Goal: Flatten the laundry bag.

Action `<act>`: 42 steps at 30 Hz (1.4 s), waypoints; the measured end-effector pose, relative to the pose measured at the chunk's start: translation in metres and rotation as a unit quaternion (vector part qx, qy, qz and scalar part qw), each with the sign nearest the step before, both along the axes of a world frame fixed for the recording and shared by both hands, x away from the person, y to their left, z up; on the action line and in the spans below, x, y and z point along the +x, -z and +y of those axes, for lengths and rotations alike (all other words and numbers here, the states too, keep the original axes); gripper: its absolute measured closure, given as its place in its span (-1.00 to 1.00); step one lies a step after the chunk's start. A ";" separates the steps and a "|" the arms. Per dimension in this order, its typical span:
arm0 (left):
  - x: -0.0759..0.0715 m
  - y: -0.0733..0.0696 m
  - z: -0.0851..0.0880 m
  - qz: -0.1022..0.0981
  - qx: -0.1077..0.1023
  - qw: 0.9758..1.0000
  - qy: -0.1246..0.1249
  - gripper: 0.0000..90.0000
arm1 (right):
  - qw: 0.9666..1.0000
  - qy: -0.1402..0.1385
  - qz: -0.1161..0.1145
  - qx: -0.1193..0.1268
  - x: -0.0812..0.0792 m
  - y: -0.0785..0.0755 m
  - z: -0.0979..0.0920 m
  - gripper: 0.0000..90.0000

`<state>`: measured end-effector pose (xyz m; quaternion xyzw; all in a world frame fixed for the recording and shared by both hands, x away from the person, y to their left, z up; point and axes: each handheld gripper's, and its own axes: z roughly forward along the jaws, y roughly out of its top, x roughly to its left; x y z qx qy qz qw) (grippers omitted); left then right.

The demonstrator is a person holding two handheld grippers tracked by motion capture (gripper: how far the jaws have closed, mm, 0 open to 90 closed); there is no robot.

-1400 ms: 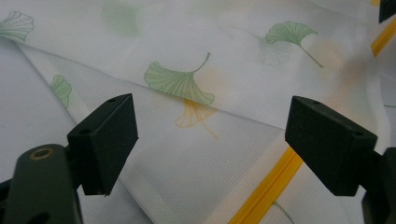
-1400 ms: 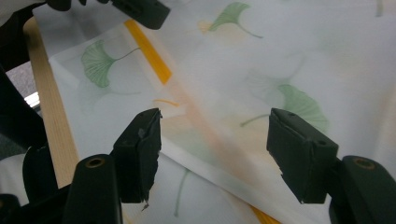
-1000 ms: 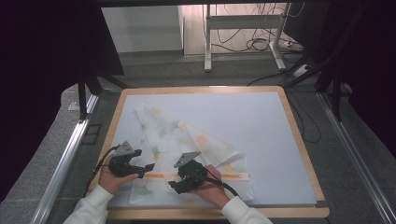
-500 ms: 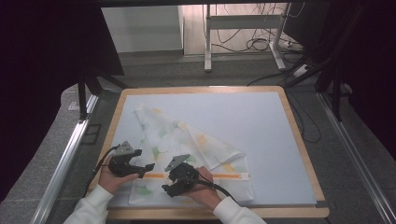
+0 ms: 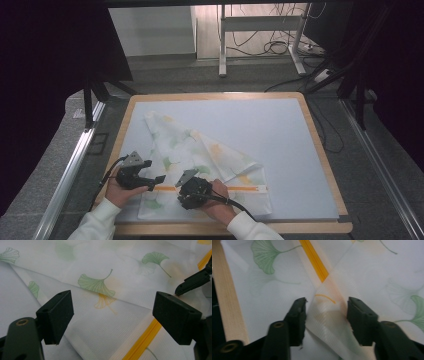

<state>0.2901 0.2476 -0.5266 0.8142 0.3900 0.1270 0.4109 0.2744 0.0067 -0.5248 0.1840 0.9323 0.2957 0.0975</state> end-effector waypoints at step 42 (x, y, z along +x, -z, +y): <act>0.001 0.001 0.001 0.001 0.003 1.000 0.004 -0.60 | 0.995 0.052 -0.005 0.084 0.021 -0.033 -0.040 0.88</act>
